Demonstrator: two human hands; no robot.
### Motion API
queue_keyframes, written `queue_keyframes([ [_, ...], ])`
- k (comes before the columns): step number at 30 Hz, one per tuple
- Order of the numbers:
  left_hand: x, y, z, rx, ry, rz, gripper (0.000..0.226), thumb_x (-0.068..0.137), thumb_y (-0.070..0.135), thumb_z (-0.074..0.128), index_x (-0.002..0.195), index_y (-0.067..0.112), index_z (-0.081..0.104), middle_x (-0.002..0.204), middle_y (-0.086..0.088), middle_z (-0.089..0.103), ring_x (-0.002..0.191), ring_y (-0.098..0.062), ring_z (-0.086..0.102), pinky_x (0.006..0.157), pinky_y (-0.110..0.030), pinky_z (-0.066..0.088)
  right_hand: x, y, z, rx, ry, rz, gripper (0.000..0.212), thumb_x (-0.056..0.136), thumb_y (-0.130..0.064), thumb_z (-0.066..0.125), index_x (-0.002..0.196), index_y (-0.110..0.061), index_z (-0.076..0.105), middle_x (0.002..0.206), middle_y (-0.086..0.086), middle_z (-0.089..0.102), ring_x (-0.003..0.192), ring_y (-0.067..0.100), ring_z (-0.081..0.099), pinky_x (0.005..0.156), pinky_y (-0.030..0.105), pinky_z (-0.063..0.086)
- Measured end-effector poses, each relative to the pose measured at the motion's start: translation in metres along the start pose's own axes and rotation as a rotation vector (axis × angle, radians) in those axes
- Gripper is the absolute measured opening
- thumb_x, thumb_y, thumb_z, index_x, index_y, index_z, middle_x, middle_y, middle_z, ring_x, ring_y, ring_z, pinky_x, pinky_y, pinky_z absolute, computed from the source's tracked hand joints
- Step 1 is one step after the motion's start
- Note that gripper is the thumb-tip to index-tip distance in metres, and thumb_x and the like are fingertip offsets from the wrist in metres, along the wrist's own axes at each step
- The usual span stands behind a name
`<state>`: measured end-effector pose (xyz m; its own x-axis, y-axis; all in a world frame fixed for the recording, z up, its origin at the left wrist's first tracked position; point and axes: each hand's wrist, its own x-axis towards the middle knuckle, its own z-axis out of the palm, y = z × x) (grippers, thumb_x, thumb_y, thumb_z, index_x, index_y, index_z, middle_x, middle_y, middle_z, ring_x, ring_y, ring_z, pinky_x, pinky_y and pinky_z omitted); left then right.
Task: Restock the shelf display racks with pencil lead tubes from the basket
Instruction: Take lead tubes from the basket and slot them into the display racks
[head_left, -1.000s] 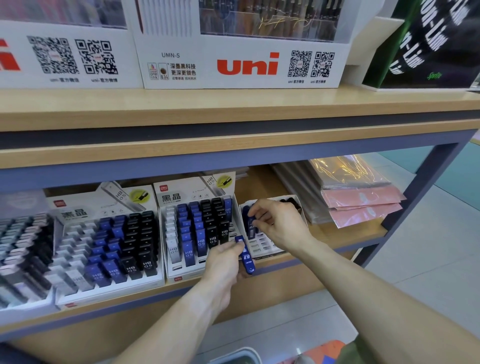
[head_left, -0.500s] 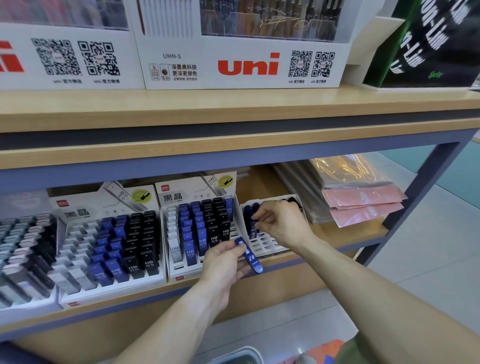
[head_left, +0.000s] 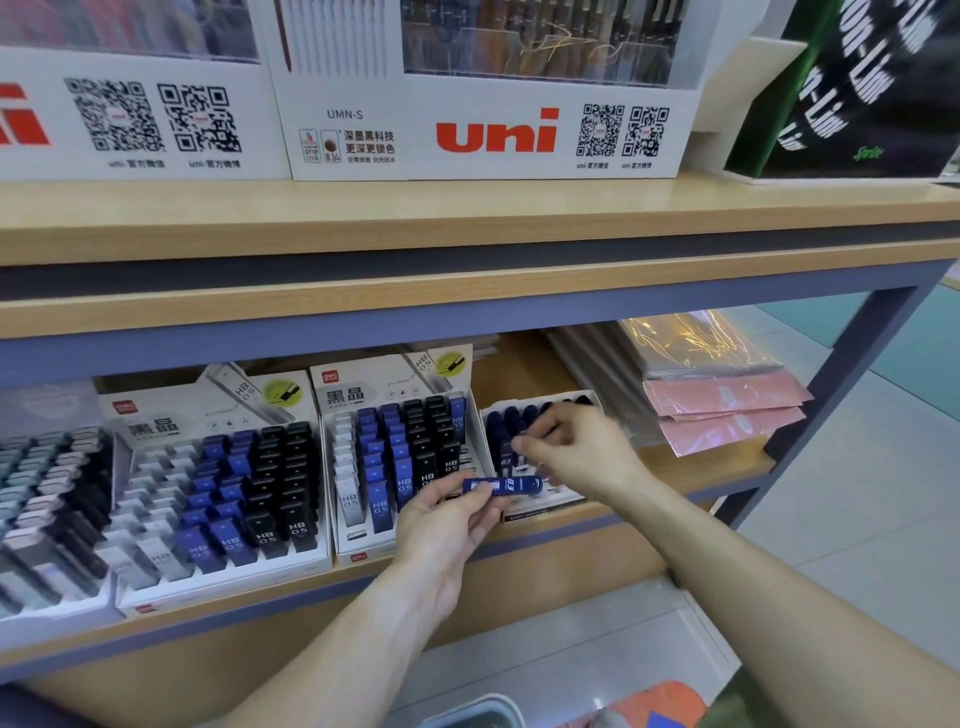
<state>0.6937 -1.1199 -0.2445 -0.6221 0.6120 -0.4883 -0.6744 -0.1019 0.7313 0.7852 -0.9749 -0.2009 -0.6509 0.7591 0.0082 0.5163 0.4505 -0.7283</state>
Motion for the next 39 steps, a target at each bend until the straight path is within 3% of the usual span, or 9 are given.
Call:
queue_keyframes([
  [2,0.002,-0.001,0.001,-0.019,-0.011,-0.001,0.028,0.089,-0.007,0.070,0.114,0.005,0.064,0.100,-0.021,0.076,0.091,-0.028,0.077,0.092,-0.037,0.059,-0.009,0.001,-0.007,0.258,-0.175,0.161,0.025,0.084,-0.023,0.083,0.100,-0.009,0.070,0.082,0.009,0.077,0.072,0.020,0.076,0.064,0.027,0.060],
  [5,0.002,-0.006,0.006,0.025,-0.060,0.002,0.029,0.089,-0.004,0.072,0.116,0.002,0.063,0.098,-0.020,0.077,0.092,-0.027,0.077,0.086,-0.032,0.061,-0.014,0.009,-0.021,0.416,-0.177,0.178,0.021,0.081,-0.001,0.082,0.100,-0.001,0.072,0.085,0.016,0.077,0.077,0.022,0.076,0.072,0.026,0.061],
  [9,0.002,-0.015,0.012,0.228,-0.091,0.060,0.027,0.093,0.007,0.072,0.118,0.011,0.065,0.100,-0.014,0.078,0.090,-0.024,0.077,0.083,-0.032,0.061,0.000,0.023,-0.026,0.162,0.084,0.044,0.020,0.078,-0.010,0.086,0.090,-0.020,0.074,0.080,-0.001,0.076,0.075,0.014,0.074,0.078,0.029,0.060],
  [12,0.004,-0.020,0.011,0.407,-0.069,0.058,0.025,0.099,0.007,0.063,0.119,0.022,0.065,0.099,-0.008,0.078,0.081,-0.020,0.076,0.071,-0.027,0.061,0.007,0.025,-0.022,0.001,0.160,-0.085,0.018,0.080,-0.006,0.081,0.090,-0.020,0.075,0.083,-0.005,0.073,0.075,0.009,0.070,0.077,0.023,0.058],
  [16,0.008,-0.025,0.009,0.513,-0.094,0.012,0.035,0.103,0.003,0.053,0.128,0.027,0.062,0.100,-0.008,0.077,0.074,-0.021,0.070,0.059,-0.026,0.056,0.013,0.024,-0.012,-0.222,0.148,-0.269,0.022,0.082,-0.003,0.072,0.096,-0.019,0.076,0.090,-0.008,0.073,0.079,0.008,0.068,0.080,0.024,0.057],
  [20,0.015,-0.029,0.008,0.652,-0.135,0.030,0.047,0.103,0.003,0.049,0.140,0.031,0.054,0.105,-0.008,0.075,0.072,-0.021,0.068,0.057,-0.026,0.053,0.017,0.025,-0.006,-0.330,0.090,-0.324,0.024,0.086,-0.002,0.069,0.102,-0.019,0.076,0.095,-0.004,0.076,0.087,0.012,0.068,0.083,0.027,0.056],
  [25,0.015,-0.034,0.009,0.845,-0.166,0.056,0.058,0.099,0.009,0.049,0.150,0.036,0.043,0.096,-0.002,0.074,0.067,-0.017,0.065,0.061,-0.029,0.053,0.020,0.024,-0.005,-0.396,0.086,-0.364,0.025,0.088,-0.006,0.069,0.106,-0.021,0.077,0.100,-0.004,0.076,0.092,0.013,0.069,0.079,0.016,0.045],
  [29,0.014,-0.035,0.010,0.905,-0.162,0.082,0.061,0.098,0.011,0.051,0.151,0.039,0.041,0.092,0.003,0.074,0.066,-0.016,0.066,0.061,-0.026,0.050,0.021,0.022,0.002,-0.431,0.091,-0.433,0.025,0.086,-0.005,0.071,0.103,-0.021,0.078,0.106,-0.003,0.068,0.088,0.016,0.064,0.081,0.025,0.051],
  [39,0.013,-0.032,0.005,0.921,-0.212,0.060,0.065,0.097,0.010,0.051,0.153,0.040,0.037,0.099,-0.002,0.074,0.068,-0.016,0.067,0.060,-0.028,0.051,0.020,0.017,0.012,-0.464,0.116,-0.325,0.023,0.091,-0.014,0.071,0.112,-0.014,0.078,0.110,0.003,0.076,0.104,0.022,0.068,0.089,0.028,0.049],
])
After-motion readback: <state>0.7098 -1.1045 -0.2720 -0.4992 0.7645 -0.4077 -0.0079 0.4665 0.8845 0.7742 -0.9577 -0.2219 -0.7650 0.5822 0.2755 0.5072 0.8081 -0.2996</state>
